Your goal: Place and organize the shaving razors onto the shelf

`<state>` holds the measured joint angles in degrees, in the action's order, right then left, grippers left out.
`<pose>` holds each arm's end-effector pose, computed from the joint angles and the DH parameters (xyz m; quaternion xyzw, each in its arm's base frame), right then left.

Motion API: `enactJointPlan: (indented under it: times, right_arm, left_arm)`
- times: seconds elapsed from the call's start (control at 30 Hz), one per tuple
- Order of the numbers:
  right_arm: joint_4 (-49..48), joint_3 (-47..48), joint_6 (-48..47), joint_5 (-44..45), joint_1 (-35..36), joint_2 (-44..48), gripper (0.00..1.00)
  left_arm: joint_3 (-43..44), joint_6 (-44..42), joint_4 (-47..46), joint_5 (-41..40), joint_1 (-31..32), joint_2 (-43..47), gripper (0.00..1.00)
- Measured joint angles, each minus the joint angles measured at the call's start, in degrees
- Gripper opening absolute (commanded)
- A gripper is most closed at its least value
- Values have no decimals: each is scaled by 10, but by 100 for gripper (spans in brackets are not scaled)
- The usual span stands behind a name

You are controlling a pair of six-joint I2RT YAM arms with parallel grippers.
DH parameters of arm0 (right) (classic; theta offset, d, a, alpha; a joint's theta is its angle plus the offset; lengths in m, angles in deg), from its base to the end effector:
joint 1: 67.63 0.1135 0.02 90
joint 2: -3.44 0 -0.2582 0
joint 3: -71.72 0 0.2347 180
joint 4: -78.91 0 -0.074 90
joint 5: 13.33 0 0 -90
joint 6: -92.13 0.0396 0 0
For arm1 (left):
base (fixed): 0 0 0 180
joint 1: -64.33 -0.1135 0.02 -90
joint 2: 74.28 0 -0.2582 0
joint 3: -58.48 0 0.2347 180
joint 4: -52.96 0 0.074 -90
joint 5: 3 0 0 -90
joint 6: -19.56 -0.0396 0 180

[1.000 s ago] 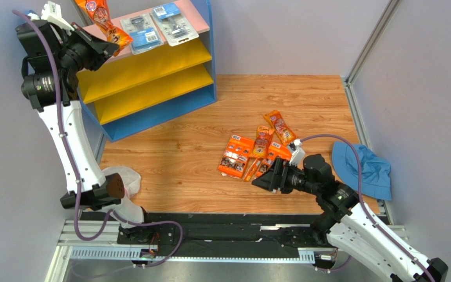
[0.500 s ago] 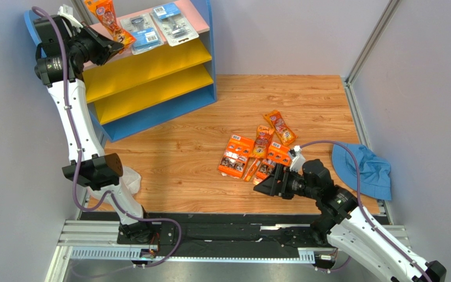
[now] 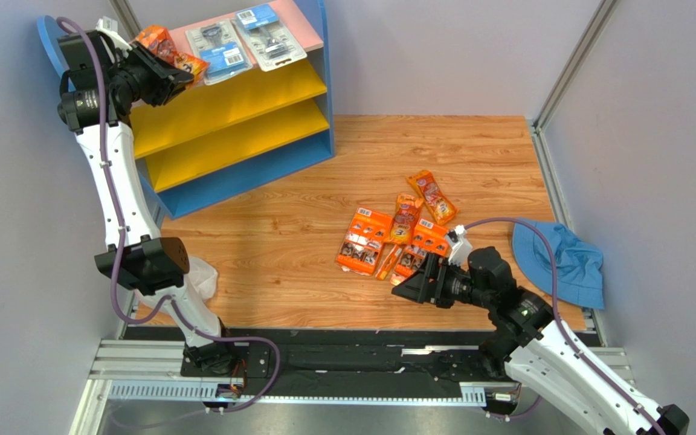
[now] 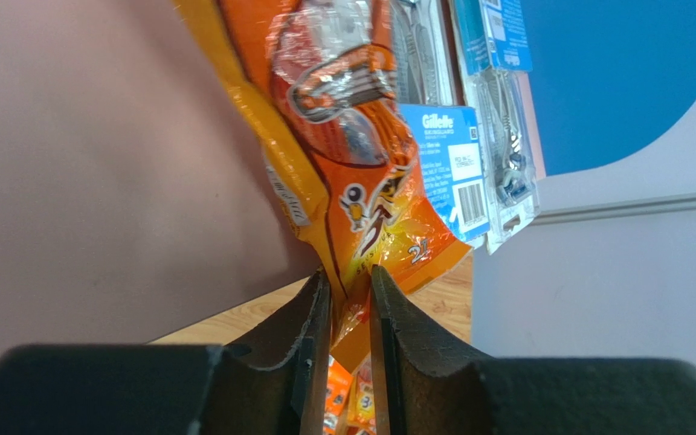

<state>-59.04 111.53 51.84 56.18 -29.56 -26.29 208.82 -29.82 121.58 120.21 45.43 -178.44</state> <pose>0.0868 0.0856 0.2238 0.0014 0.8649 0.4430 0.2362 0.3331 0.0911 0.4923 -0.2574 0.7703 -0.3337 0.4785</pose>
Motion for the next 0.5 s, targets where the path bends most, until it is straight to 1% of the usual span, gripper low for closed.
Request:
enactJointPlan:
  times: [0.03, 0.17, 0.23, 0.3, 0.33, 0.37, 0.4, 0.5]
  right_arm:
    - [0, -2, 0, 0, 0, 2, 84]
    - [1, -8, 1, 0, 0, 13, 84]
    - [1, -8, 2, 0, 0, 14, 84]
    - [1, -8, 2, 0, 0, 14, 84]
    - [1, -8, 2, 0, 0, 14, 84]
    - [1, -8, 3, 0, 0, 14, 84]
    - [1, -9, 3, 0, 0, 14, 84]
    - [1, -9, 4, 0, 0, 14, 84]
  left_arm:
    - [-5, 0, 0, 0, -1, 2, 33]
    - [-18, 0, -4, 4, -6, 9, 36]
    - [-24, 0, -5, 4, -8, 14, 36]
    - [-27, -1, -5, 4, -8, 17, 33]
    - [-28, -1, -5, 4, -8, 19, 25]
    - [-29, -1, -6, 4, -8, 20, 21]
    - [-30, -2, -6, 5, -8, 21, 12]
    - [-33, -3, -9, 7, -8, 23, 0]
